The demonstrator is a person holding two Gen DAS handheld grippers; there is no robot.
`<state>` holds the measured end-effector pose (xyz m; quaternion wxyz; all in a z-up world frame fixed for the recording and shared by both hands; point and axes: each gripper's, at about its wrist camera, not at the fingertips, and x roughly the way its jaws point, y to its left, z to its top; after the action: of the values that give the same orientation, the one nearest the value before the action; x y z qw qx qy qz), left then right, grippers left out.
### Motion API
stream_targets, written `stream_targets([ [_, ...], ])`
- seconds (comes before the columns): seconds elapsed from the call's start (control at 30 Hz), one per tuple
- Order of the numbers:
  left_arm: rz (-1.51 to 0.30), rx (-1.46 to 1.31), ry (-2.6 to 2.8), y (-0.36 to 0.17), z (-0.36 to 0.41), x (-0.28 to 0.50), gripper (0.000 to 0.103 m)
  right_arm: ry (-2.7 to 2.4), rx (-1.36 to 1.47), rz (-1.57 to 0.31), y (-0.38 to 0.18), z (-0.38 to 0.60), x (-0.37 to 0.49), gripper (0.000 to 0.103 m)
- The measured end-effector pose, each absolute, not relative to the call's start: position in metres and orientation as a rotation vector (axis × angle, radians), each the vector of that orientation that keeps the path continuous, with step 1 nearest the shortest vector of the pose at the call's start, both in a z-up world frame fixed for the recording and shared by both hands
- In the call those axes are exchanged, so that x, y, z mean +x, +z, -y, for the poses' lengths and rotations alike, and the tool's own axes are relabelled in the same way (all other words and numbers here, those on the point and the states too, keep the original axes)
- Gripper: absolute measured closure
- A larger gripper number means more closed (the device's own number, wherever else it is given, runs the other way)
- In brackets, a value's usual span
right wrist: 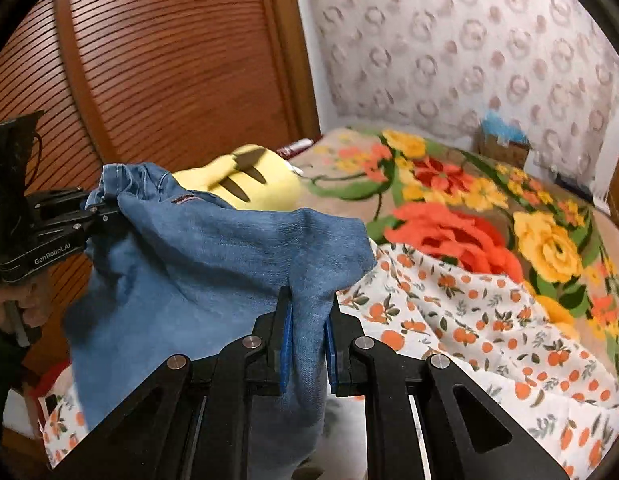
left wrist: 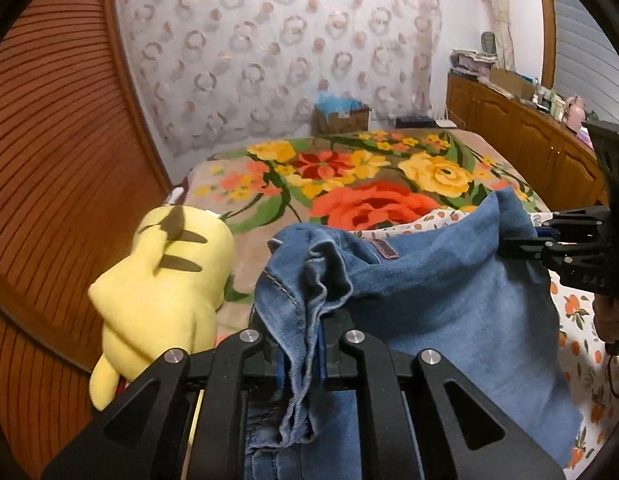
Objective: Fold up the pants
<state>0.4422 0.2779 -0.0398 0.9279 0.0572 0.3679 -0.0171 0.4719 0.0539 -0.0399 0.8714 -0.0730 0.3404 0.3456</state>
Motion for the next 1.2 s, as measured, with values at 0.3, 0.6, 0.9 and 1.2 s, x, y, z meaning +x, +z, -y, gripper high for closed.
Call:
stream_targets([
  [0.3, -0.834, 0.047, -0.064, -0.052, -0.289, 0.454, 0.079, 0.703, -0.113, -0.756, -0.055, -0.077, 0.501, 0.073],
  [0.6, -0.746, 0.044, -0.038, -0.033, -0.301, 0.421, 0.056, 0.65, -0.065, -0.599, -0.033, -0.069, 0.45, 0.061],
  [0.9, -0.709, 0.013, -0.099, -0.03, -0.274, 0.402, 0.055, 0.722, -0.154, -0.655, -0.051, -0.103, 0.43, 0.061],
  [1.2, -0.687, 0.011, -0.122, -0.052, -0.236, 0.338, 0.055, 0.734, -0.173, -0.705, -0.031, -0.083, 0.386, 0.061],
])
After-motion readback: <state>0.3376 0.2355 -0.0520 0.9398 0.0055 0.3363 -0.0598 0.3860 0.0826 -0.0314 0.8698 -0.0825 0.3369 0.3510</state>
